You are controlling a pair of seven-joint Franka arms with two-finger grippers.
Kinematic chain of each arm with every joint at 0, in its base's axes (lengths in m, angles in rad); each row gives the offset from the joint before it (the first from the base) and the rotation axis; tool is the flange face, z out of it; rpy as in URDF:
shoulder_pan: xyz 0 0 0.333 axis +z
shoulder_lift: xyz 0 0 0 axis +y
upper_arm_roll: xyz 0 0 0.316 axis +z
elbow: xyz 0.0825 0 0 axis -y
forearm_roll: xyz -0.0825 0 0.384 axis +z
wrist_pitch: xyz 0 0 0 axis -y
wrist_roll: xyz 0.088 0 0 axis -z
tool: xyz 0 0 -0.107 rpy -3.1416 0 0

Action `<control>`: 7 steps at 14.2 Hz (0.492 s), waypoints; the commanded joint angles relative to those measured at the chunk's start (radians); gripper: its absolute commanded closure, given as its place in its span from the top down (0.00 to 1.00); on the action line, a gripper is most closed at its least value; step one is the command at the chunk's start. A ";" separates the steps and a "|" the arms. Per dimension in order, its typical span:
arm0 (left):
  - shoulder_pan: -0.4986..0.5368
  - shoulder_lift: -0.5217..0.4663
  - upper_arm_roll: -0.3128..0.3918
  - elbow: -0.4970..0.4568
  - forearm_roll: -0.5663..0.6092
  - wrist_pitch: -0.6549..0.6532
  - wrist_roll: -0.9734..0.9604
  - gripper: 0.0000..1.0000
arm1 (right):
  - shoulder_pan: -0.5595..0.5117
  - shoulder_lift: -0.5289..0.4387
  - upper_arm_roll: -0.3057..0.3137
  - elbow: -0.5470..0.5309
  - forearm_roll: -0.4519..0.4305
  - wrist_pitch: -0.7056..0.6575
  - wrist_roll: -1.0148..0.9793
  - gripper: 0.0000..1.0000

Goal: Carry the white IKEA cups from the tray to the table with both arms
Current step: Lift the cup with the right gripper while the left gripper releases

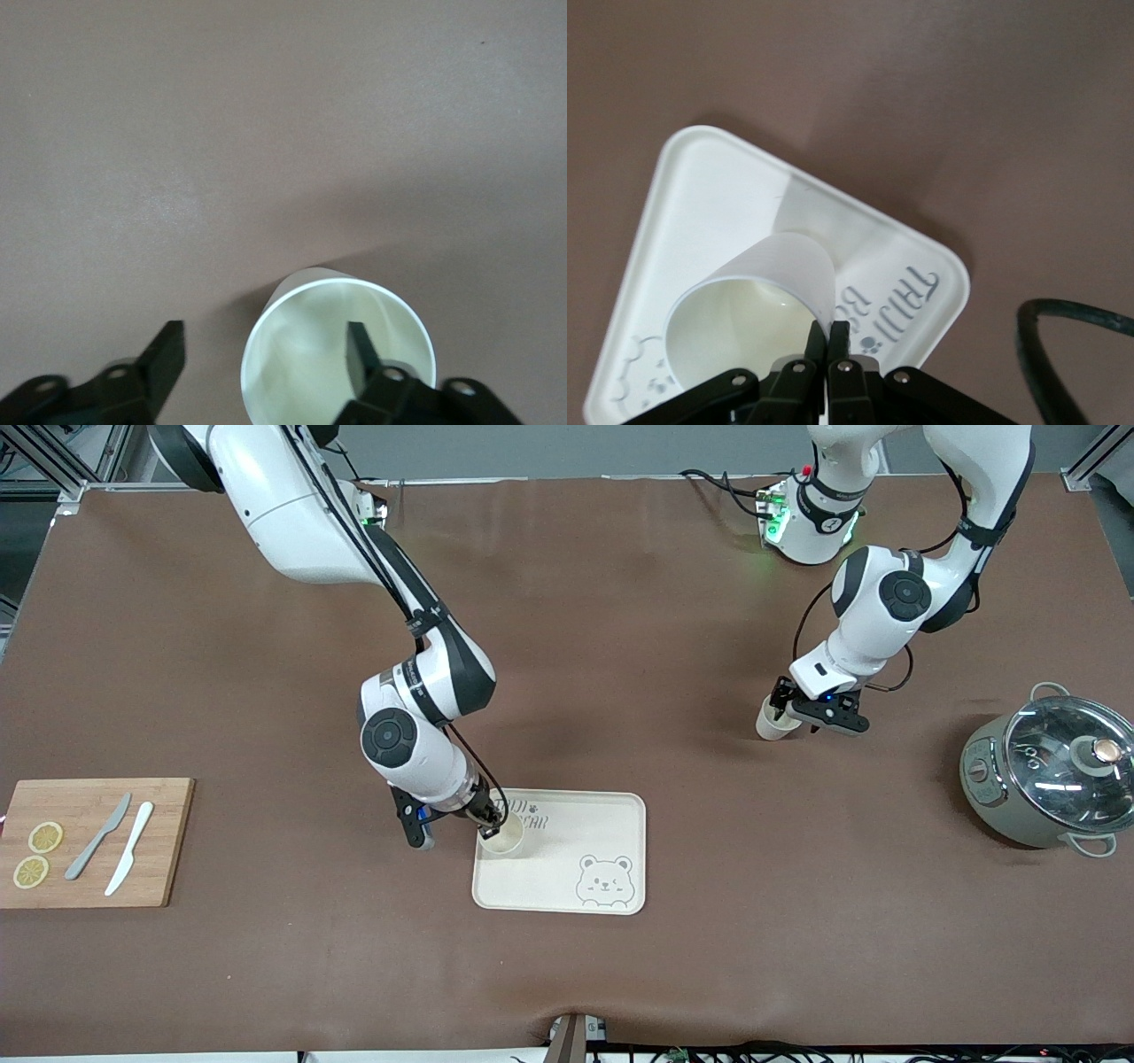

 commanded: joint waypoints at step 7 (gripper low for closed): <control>0.021 -0.057 -0.012 0.073 0.001 -0.132 0.009 1.00 | -0.126 -0.095 0.010 0.045 -0.003 -0.316 -0.195 0.00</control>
